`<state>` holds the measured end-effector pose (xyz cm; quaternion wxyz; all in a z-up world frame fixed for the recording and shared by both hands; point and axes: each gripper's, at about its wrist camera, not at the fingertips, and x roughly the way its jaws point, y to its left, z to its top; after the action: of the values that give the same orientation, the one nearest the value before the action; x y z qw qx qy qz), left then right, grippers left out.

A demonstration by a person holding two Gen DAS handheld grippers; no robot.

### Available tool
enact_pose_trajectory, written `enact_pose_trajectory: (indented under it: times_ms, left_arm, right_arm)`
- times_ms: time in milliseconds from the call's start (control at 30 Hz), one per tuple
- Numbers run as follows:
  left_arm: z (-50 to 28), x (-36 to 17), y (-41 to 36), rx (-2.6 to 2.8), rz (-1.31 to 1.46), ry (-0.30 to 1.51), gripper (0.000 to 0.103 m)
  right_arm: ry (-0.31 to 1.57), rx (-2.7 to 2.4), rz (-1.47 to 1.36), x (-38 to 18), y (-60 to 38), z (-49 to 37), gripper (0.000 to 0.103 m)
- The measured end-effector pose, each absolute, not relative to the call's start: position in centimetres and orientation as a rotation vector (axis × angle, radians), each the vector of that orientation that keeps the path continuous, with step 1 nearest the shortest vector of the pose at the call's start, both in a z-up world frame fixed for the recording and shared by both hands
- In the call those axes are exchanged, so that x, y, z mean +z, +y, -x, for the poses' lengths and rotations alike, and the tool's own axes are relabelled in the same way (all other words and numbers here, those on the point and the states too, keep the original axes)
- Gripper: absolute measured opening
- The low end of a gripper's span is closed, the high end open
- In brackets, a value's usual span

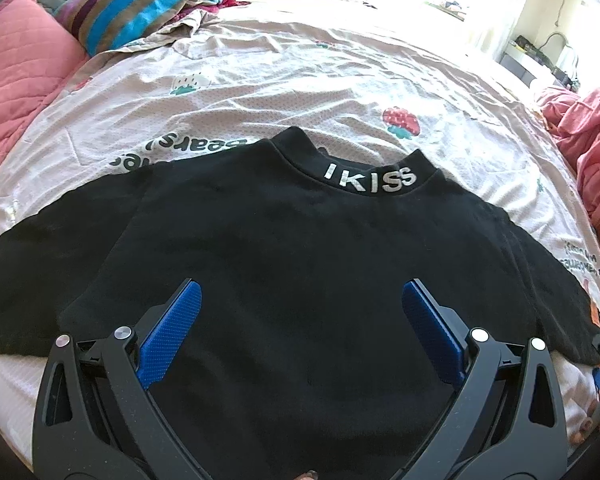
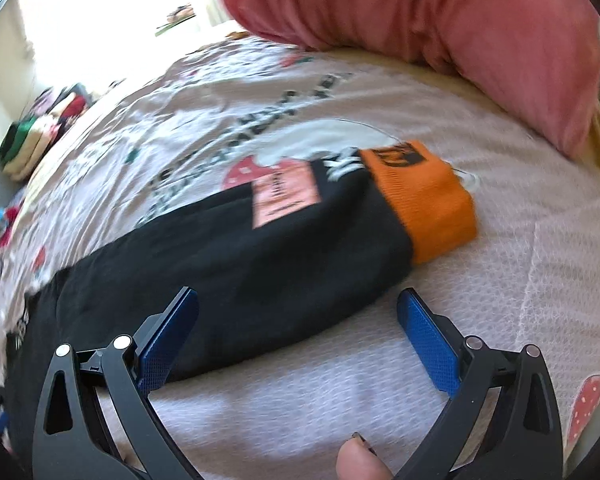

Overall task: Fold small clothes
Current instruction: 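Grasp the orange sleeve cuff with the right gripper, then fold the sleeve across the shirt body with the right gripper and release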

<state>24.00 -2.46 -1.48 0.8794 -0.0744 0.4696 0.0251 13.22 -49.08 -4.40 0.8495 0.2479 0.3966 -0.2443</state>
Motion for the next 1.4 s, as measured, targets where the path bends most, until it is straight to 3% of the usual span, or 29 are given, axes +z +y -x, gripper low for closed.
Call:
enact_pose_trajectory:
  times_ms: [267,500,567,1033,1400]
  left_arm:
    - [-24.3,-3.6,-2.0,0.094,0.133,1.003,0.095]
    - [-23.5,-3.4,-0.8,0.1,0.162,1.001,0.095]
    - [-23.2,-2.9,-0.6,0.089,0.178,0.993,0.095]
    - [-21.2,0.3,-0.1,0.018,0.282,0.983,0.095]
    - [-20.2,0.9,1.6,0.001,0.36,0.945,0.095]
  right_arm:
    - [0.732,-0.517,-0.65,-4.8,-52.4,-13.5,0.096]
    - [0.645,-0.512,-0.709,-4.6,-53.6,-14.1,0.034]
    - [0.622,-0.469,-0.704,-4.1,-53.2,-14.2,0.024]
    - [0.537,-0.142,-0.471,2.9,-43.3,-17.0,0.021]
    - [0.589,0.102,-0.266,3.8,-31.5,-18.5,0.021]
